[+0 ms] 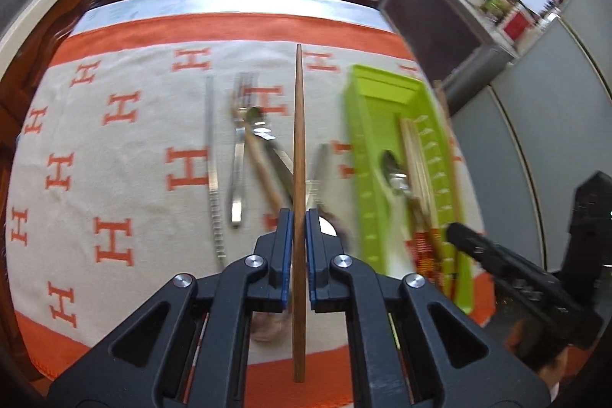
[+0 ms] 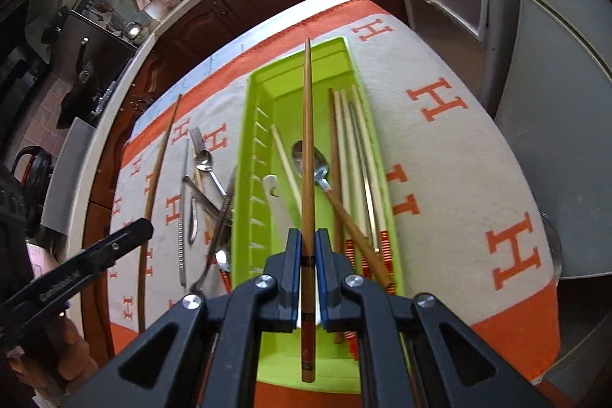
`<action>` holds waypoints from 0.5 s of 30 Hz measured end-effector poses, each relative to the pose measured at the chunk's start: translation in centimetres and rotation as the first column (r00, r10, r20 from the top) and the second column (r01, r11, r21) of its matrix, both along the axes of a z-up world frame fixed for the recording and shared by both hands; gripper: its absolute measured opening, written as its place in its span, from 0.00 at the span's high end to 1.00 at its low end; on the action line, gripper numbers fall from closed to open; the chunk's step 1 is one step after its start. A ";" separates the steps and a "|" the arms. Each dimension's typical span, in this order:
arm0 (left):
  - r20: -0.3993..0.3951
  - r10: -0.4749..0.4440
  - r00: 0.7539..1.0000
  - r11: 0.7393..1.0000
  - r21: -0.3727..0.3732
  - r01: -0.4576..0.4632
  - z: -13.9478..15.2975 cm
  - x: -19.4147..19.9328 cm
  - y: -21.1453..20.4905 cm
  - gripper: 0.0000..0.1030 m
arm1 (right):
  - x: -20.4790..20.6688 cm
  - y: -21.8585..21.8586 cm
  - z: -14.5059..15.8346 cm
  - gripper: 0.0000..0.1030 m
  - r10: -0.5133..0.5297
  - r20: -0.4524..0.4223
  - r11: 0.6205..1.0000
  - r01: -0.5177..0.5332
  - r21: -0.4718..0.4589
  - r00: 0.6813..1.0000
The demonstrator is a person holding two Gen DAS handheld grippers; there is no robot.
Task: Organize utensils
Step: 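Lower both wooden chopsticks into the green tray and open both tools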
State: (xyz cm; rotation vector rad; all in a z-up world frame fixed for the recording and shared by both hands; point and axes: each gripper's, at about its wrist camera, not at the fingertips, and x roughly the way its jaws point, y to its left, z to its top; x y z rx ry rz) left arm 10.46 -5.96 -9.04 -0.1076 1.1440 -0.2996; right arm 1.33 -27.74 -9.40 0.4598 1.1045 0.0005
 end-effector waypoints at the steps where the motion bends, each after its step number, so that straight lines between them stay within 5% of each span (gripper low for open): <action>1: -0.003 -0.022 1.000 1.000 -0.004 0.022 0.1 0.1 -1.1 0.96 | -0.1 -0.3 -0.2 0.93 -0.007 -0.008 1.000 0.007 -0.017 1.000; 8: -0.072 -0.143 0.987 0.989 -0.043 0.140 -0.6 0.4 -8.5 0.96 | -0.7 -2.1 -0.4 0.92 -0.072 -0.015 0.997 0.071 -0.023 0.997; 15: -0.121 -0.196 0.973 0.980 -0.037 0.193 -2.3 0.0 -11.7 0.96 | -1.5 -2.9 0.3 0.92 -0.090 0.004 0.996 0.090 -0.016 0.996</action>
